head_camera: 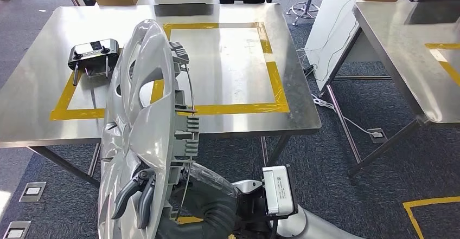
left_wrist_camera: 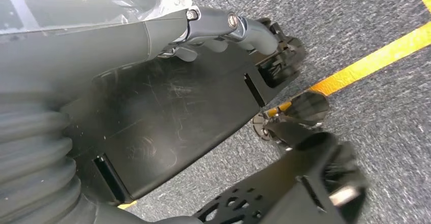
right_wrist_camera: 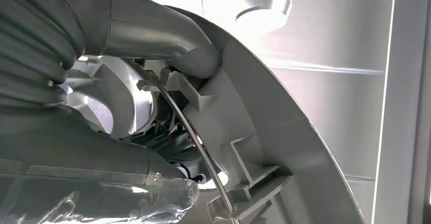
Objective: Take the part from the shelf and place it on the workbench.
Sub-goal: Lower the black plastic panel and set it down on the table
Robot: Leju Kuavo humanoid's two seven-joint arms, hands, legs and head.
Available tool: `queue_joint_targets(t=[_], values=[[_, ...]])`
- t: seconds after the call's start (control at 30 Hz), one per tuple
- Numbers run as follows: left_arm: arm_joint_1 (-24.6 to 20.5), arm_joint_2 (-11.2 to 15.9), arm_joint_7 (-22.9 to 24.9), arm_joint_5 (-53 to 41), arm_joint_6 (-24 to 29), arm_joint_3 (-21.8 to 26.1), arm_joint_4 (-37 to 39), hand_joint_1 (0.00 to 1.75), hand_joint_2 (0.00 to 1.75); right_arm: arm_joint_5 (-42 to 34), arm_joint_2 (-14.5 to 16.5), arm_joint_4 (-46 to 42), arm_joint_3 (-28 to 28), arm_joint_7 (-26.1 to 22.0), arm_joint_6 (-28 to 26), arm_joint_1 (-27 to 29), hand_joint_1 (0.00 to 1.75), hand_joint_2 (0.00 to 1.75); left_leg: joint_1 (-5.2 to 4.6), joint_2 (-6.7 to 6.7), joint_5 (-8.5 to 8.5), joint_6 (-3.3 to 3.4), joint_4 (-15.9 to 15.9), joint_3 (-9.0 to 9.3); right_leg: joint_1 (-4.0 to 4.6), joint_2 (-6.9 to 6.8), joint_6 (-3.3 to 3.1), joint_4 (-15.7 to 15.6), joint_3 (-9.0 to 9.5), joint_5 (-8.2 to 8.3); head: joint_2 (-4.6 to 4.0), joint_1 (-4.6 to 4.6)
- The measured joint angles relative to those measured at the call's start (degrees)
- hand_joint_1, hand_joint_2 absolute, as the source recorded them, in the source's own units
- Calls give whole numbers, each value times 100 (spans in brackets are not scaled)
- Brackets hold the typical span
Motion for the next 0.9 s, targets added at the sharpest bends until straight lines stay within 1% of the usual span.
queue_joint_targets(t=[0.03, 0.07, 0.1, 0.13, 0.17, 0.2, 0.23, 0.27, 0.3, 0.33, 0.4, 0.43, 0.47, 0.5, 0.53, 0.57, 0.6, 0.63, 0.67, 0.7, 0.73, 0.77, 0.8, 0.87, 0.9], values=[[4, 1, 1, 0, 0, -1, 0, 0, 175, 0, -2, 0, 1, -1, 1, 2, 175, 175, -1, 1, -24, 13, 0, 18, -15, 0, 22, 409, -272, -112, 0, 22], [9, 2, 1, 0, 1, -1, 0, 0, 175, 0, -4, 1, 3, -1, 1, 10, 175, 175, -2, -1, -52, 17, 0, 42, -26, 0, 39, 750, -523, -169, 0, 29], [15, 3, 1, 0, 1, -1, 0, 0, 175, 0, -10, 1, 4, 1, -1, 19, 175, 175, -3, -6, -85, 14, 0, 79, -30, 0, 48, 921, -692, -118, 0, 36], [21, 4, 3, 0, 1, -1, 0, 0, 175, 0, -14, 2, 4, 2, -2, 25, 175, 175, -3, -13, -125, 7, 0, 133, -32, 0, 47, 867, -749, 60, 0, 46], [26, 4, 7, 0, 0, -1, 0, 0, 175, 0, -18, 2, 5, 2, -2, 28, 175, 175, -3, -19, -176, -7, 0, 205, -32, 0, 37, 601, -697, 340, 0, 56], [31, 4, 11, 0, -1, -1, 0, 0, 175, 0, -21, 2, 5, 3, -3, 29, 175, 175, -3, -22, -234, -27, 0, 283, -31, -2, 19, 194, -573, 655, 0, 65], [32, 4, 17, 0, 0, 0, 1, 0, 175, 0, -22, 4, 6, 2, -2, 27, 175, 175, -13, -23, -291, -56, -5, 335, -19, -3, -4, -165, -428, 871, 0, 65], [31, 4, 22, 0, -1, 1, 1, 0, 175, 0, -22, 5, 5, 2, -1, 23, 175, 175, -19, -22, -338, -90, -10, 371, -7, -2, -34, -463, -294, 972, 0, 64], [29, 3, 27, 0, -4, 1, 2, 0, 175, 0, -22, 5, 4, 2, 1, 19, 175, 175, -24, -17, -371, -125, -20, 382, 7, 4, -68, -627, -211, 958, 0, 58], [25, 3, 32, 0, -8, 2, 2, 0, 175, 0, -22, 5, 3, 1, 1, 16, 175, 175, -27, -10, -392, -159, -41, 383, 23, 14, -106, -671, -167, 877, 0, 52], [16, 4, 39, 1, -16, 1, 2, 0, 175, 0, -17, 2, -4, 2, -2, 14, 175, 175, -19, 6, -437, -220, -78, 437, 9, 31, -181, -758, -101, 791, 0, 46], [13, 5, 40, 1, -16, 0, 2, 0, 175, 0, -15, 1, -6, 2, -4, 12, 175, 175, -17, 11, -485, -248, -28, 444, -5, 30, -217, -790, -50, 768, 0, 32], [10, 7, 40, 1, -16, -1, 2, 0, 175, 0, -10, 1, -8, 2, -5, 8, 175, 175, -15, 13, -575, -273, 148, 380, -21, 26, -248, -822, 9, 745, 0, 12], [13, 9, 39, 2, -15, -1, 2, 0, 175, 0, -6, 0, -6, 1, -4, 4, 175, 175, -11, 14, -699, -290, 447, 230, -29, 22, -274, -844, 63, 718, 0, -10], [8, 9, 28, -3, -11, -1, 2, 0, 175, 0, -3, 0, -2, 0, -3, 3, 175, 175, -9, 15, -834, -305, 838, 4, -25, 17, -294, -851, 106, 685, 0, -36], [-7, 10, 17, -5, -7, 0, 2, 0, 175, 0, -1, 1, 2, 0, -2, 5, 175, 175, -8, 15, -932, -314, 1212, -235, -20, 16, -303, -851, 143, 651, 0, -48], [-22, 10, 5, -7, -2, 2, 2, 0, 175, 0, -1, 3, 4, 2, -2, 12, 175, 175, -7, 15, -933, -316, 1449, -416, -14, 19, -305, -849, 187, 613, 0, -54], [-38, 10, -6, -9, 2, 3, 2, 0, 175, 0, -1, 5, 6, 3, -2, 20, 175, 175, -8, 15, -809, -312, 1491, -507, -8, 24, -304, -846, 244, 569, 0, -60], [-44, 11, -4, -4, 3, 5, 2, 0, 175, 0, -1, 7, 7, 4, -3, 26, 175, 175, -9, 16, -557, -298, 1303, -491, -3, 31, -299, -842, 315, 519, 0, -64], [-34, 12, -2, -2, 2, 5, 2, 0, 175, 0, 0, 7, 5, 4, -3, 30, 175, 175, -13, 16, -251, -273, 968, -411, 0, 40, -289, -839, 397, 464, 0, -72], [-19, 14, 2, -1, 2, 5, 3, 0, 175, 0, -1, 8, 5, 3, -3, 31, 175, 175, -23, 17, -9, -239, 670, -318, 3, 46, -273, -845, 461, 418, 0, -76], [-8, 15, 4, 1, 1, 5, 4, 0, 175, 0, -2, 8, 4, 3, -3, 30, 175, 175, -43, 20, 150, -199, 419, -227, 6, 54, -247, -846, 500, 385, 0, -79], [1, 15, 3, 1, 1, 6, 5, 0, 175, 0, -2, 9, 4, 2, -3, 30, 175, 175, -64, 23, 188, -158, 282, -177, 6, 53, -217, -849, 505, 369, 0, -83], [-1, 15, -1, -1, 0, 6, 7, 0, 175, 0, -2, 9, 1, 1, -4, 28, 175, 175, -96, 28, 105, -84, 169, -132, 7, 37, -154, -859, 468, 365, 0, -91], [-3, 10, -3, -2, 0, 6, 4, 0, 175, 0, 0, 7, -3, 0, -5, 29, 175, 175, -83, 27, 62, -56, 112, -114, 12, 24, -122, -864, 456, 350, 0, -93]])
